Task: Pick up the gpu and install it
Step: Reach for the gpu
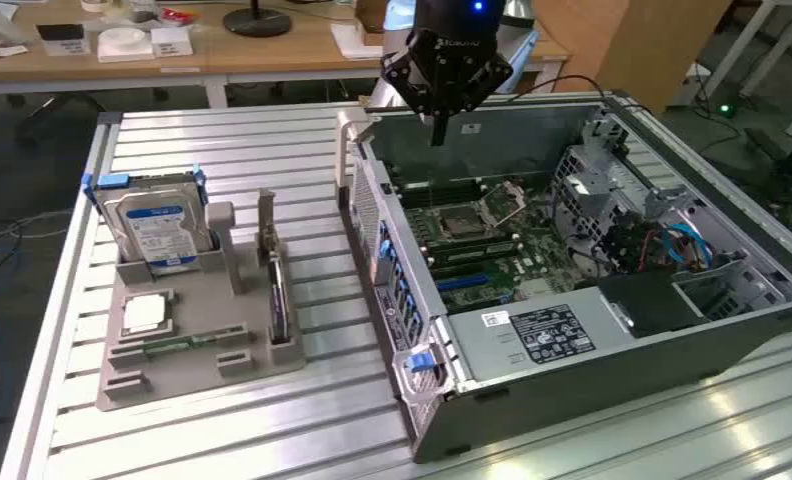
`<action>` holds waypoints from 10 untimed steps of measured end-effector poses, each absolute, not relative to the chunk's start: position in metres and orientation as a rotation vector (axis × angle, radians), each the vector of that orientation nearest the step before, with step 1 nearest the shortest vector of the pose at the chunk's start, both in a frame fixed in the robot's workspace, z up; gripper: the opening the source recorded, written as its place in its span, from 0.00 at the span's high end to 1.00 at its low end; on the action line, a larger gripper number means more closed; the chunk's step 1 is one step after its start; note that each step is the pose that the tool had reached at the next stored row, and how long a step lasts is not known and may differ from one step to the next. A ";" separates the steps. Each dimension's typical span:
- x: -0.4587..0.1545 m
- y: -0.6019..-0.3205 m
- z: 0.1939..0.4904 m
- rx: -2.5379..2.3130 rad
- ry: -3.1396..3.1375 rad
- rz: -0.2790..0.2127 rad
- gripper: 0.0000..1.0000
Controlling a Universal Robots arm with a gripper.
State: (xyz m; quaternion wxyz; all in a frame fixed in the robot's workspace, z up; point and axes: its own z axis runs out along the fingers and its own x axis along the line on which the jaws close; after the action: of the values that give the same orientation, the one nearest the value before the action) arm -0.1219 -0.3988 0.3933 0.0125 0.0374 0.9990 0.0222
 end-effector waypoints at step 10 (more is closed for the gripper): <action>-0.123 -0.399 0.393 0.117 3.114 0.069 0.89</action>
State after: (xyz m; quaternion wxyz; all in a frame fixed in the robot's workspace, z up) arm -0.1233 -0.3988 0.3932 0.0125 0.0374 0.9990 0.0222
